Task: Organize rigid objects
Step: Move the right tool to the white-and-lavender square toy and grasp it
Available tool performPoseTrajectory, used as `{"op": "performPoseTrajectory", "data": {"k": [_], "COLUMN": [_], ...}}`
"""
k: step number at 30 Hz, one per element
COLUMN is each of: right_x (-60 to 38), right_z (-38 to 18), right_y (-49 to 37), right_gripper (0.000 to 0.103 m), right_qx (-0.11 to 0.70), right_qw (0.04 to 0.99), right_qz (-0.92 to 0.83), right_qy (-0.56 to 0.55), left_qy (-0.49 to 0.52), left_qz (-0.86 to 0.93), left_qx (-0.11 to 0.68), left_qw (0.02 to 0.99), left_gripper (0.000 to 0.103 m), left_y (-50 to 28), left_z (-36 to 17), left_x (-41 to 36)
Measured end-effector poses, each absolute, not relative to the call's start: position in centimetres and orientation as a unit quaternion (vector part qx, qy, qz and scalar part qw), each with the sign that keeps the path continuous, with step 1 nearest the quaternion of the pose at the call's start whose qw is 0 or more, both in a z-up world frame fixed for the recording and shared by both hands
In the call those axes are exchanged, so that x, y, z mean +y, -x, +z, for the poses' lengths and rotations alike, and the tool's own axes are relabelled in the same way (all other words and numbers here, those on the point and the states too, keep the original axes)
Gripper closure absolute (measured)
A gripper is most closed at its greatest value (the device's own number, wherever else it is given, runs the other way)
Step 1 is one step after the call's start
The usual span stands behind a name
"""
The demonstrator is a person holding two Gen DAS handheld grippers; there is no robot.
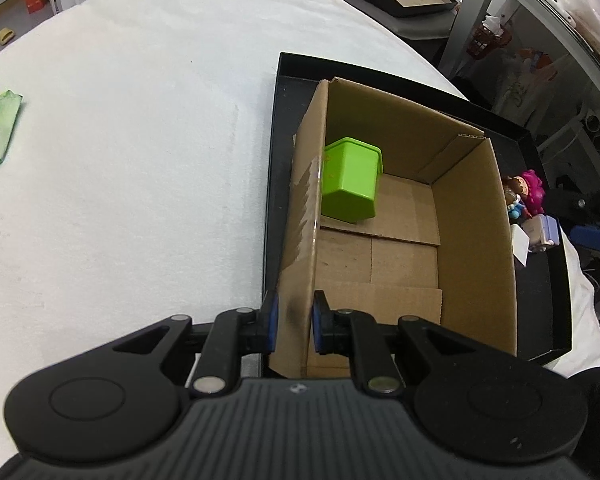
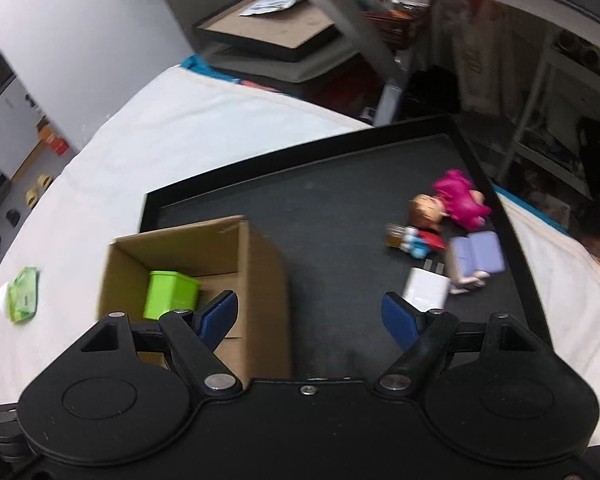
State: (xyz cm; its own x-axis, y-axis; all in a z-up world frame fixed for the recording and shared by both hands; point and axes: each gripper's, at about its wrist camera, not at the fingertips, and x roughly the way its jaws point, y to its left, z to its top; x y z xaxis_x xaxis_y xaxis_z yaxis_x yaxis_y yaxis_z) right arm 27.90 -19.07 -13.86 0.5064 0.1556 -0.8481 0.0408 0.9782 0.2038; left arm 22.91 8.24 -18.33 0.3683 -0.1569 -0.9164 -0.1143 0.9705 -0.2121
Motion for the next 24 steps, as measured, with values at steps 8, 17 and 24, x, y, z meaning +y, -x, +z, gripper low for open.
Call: {"op": "performPoseTrajectory", "data": {"k": [8, 17, 24], "right_x": [-23.8, -27.1, -28.7], "right_z": [-15.8, -18.0, -20.1], "right_y": [-27.7, -28.1, -28.6], "right_gripper": [0.025, 0.021, 0.021], "right_qx": [0.491, 0.478, 0.460], "right_qw": [0.864, 0.870, 0.880], "right_qz": [0.002, -0.022, -0.034], "right_qy": [-0.112, -0.116, -0.109], "left_qy": [0.107, 0.073, 0.062], "left_qz": [0.007, 0.019, 0.015], "left_qx": [0.547, 0.530, 0.530], "left_qw": [0.830, 0.845, 0.846], "left_gripper": [0.060, 0.051, 0.051], "left_y": [-22.5, -22.4, -22.5], "left_z": [-17.4, -16.5, -16.4], "left_x": [7.4, 5.9, 5.0]}}
